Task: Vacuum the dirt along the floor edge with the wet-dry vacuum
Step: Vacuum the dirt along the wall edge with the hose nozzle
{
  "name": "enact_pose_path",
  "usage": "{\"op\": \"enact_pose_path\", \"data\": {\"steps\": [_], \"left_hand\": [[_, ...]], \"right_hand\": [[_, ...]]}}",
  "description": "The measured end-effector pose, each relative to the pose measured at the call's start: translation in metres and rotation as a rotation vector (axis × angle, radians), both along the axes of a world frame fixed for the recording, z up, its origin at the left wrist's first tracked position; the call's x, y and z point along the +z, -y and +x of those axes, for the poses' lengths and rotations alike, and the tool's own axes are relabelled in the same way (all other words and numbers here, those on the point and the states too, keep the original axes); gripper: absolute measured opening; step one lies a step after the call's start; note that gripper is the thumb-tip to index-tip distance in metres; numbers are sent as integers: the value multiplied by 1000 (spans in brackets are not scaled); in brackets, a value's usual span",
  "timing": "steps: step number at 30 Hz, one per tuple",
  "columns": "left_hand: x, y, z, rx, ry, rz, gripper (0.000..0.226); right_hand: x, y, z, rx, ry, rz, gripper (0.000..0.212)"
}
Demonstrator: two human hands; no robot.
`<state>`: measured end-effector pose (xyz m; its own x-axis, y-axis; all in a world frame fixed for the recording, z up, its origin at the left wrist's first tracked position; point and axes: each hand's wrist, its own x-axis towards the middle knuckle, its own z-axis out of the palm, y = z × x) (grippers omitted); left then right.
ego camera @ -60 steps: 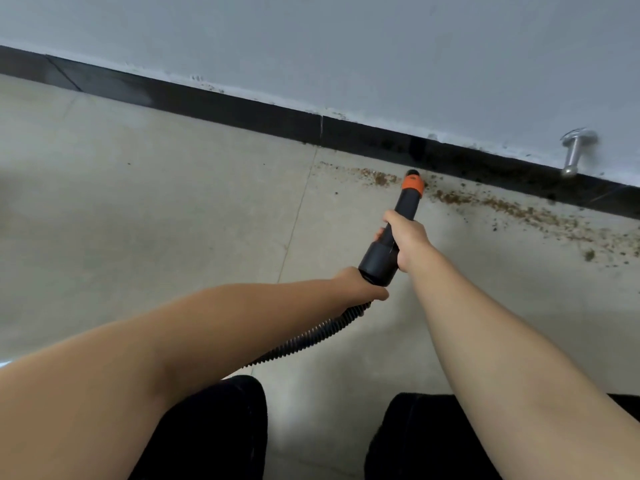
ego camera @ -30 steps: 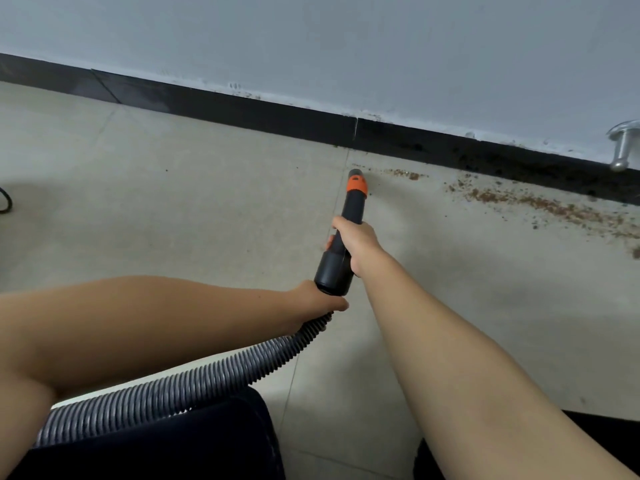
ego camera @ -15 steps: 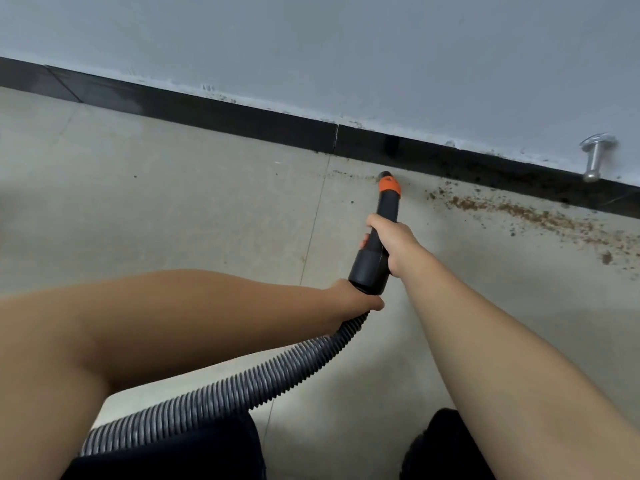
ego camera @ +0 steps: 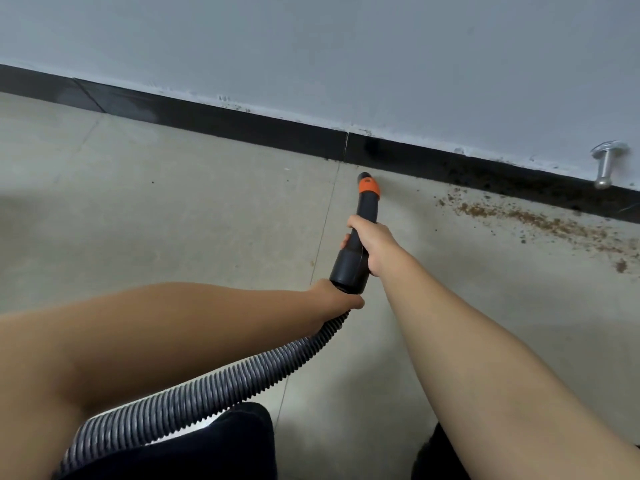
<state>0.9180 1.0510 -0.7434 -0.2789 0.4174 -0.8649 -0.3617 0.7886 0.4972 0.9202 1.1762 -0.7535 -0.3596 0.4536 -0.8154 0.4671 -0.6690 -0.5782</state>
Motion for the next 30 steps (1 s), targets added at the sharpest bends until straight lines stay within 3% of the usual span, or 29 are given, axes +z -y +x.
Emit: {"op": "enact_pose_path", "data": {"steps": [5, 12, 30], "left_hand": [[-6, -27, 5, -131, -35, 48, 34], [-14, -43, 1, -83, -38, 63, 31], [-31, 33, -43, 206, -12, 26, 19]], "right_hand": [[-7, -29, 27, -211, 49, 64, 13], [-12, -46, 17, -193, 47, 72, 12], [-20, 39, -69, 156, -50, 98, 14]]}}
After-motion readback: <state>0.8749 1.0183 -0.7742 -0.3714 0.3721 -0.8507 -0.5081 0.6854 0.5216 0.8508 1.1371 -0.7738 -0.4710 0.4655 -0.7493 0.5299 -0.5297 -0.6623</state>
